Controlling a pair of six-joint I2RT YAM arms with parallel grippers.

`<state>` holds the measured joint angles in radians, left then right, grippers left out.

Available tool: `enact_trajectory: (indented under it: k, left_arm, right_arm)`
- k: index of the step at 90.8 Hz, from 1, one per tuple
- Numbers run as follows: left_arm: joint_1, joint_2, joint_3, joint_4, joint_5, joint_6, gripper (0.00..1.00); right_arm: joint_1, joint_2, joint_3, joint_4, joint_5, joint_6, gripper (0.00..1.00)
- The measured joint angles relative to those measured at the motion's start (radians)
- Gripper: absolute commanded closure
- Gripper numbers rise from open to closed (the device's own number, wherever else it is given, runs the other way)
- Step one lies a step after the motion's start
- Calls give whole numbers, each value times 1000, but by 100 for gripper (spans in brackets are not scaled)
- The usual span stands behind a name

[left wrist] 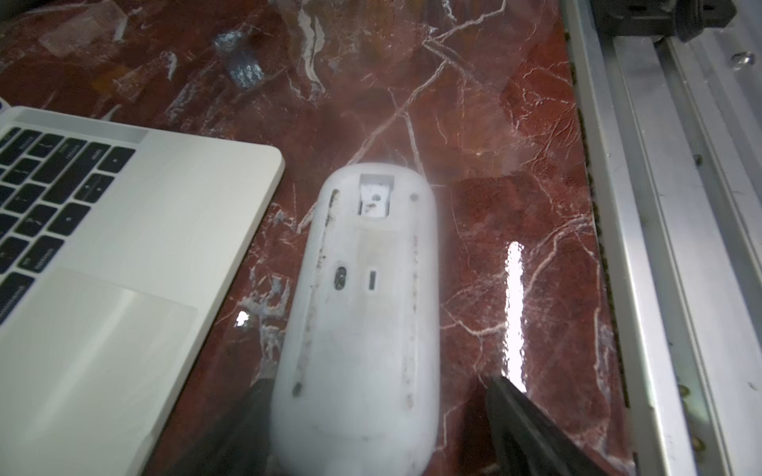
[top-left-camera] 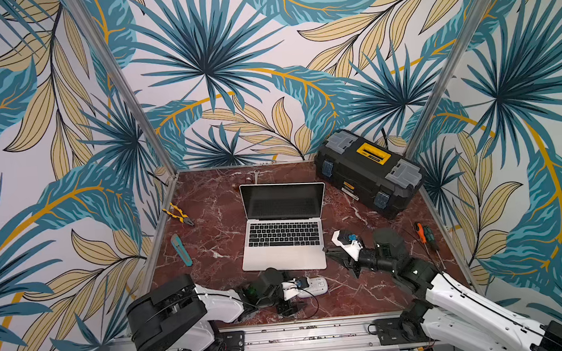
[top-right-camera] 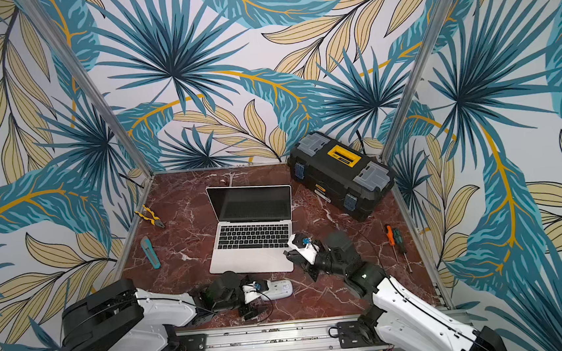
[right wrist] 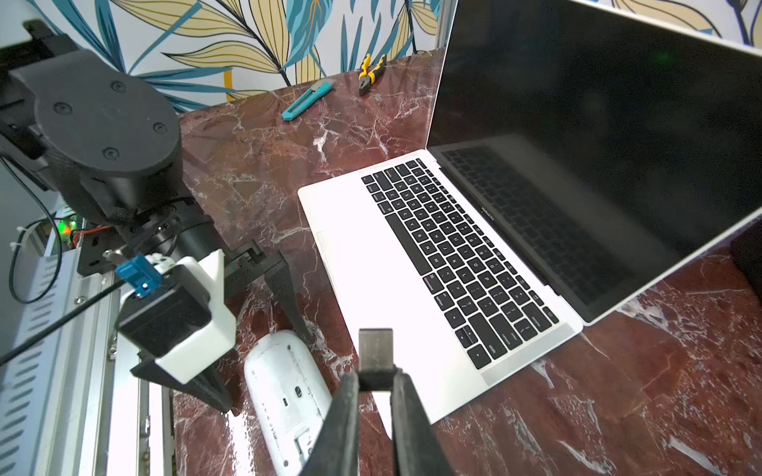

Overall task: Remove the wireless mouse receiver from the laptop
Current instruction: Adjust the mouse at the center of the board.

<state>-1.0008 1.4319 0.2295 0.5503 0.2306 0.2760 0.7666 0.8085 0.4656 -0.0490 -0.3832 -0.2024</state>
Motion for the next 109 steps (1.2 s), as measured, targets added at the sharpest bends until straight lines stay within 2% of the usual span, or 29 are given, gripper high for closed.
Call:
enact_trajectory:
  k: [45, 63, 89, 109]
  left_arm:
    - [0, 50, -25, 167, 2, -29, 28]
    - [0, 136, -116, 370, -28, -103, 18]
    - [0, 342, -169, 716, -25, -163, 24]
    - [0, 370, -182, 801, -24, -159, 31]
  right_arm:
    - [0, 12, 15, -18, -22, -34, 100]
    - [0, 33, 17, -35, -22, -50, 100]
    - [0, 48, 17, -31, -24, -52, 100]
    - [0, 50, 17, -31, -25, -53, 100]
